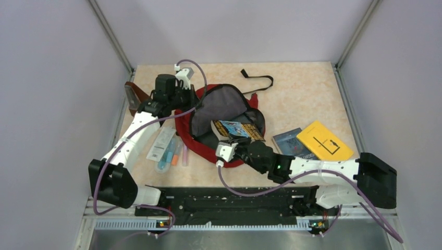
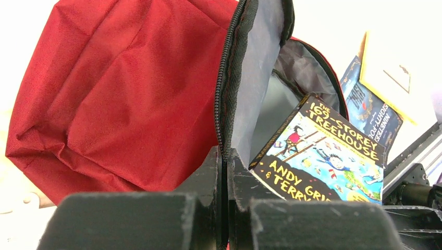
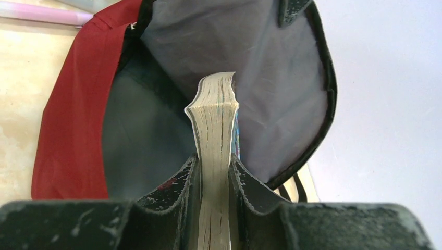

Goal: Pack the student bag
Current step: Place the book in the student bag.

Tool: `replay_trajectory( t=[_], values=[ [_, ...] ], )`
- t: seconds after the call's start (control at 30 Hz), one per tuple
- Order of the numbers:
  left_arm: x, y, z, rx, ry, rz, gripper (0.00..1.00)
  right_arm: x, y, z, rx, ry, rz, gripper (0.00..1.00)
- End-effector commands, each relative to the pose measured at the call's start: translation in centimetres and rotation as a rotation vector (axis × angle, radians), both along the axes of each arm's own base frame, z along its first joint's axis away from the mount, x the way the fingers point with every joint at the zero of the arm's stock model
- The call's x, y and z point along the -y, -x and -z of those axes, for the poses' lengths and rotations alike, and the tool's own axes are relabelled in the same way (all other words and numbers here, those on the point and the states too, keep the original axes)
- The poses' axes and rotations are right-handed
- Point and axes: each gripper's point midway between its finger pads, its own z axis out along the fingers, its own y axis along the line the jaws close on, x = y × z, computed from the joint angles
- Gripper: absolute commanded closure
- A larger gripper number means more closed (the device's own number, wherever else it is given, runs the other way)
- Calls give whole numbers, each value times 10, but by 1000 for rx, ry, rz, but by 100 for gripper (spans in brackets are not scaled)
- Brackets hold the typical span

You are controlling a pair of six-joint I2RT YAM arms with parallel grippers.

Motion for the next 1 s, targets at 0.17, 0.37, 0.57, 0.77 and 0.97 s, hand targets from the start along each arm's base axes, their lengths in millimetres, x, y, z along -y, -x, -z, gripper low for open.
replay_trajectory(
  t=[0.17, 0.37, 0.57, 0.77, 0.97],
  values=[
    [5, 0, -38, 126, 50, 43, 100, -21, 9, 6, -61, 45, -85, 100],
    [16, 10, -46, 131, 93, 116, 100, -39, -1, 15, -49, 103, -77, 100],
    [20, 13, -45, 110, 115, 136, 100, -58, -21, 2, 85, 149, -60, 100],
    [24, 15, -45, 86, 131, 153, 100, -73, -44, 4, 234, 277, -30, 100],
    [25, 18, -46, 86, 138, 165, 100, -77, -63, 19, 290, 380, -26, 100]
  ],
)
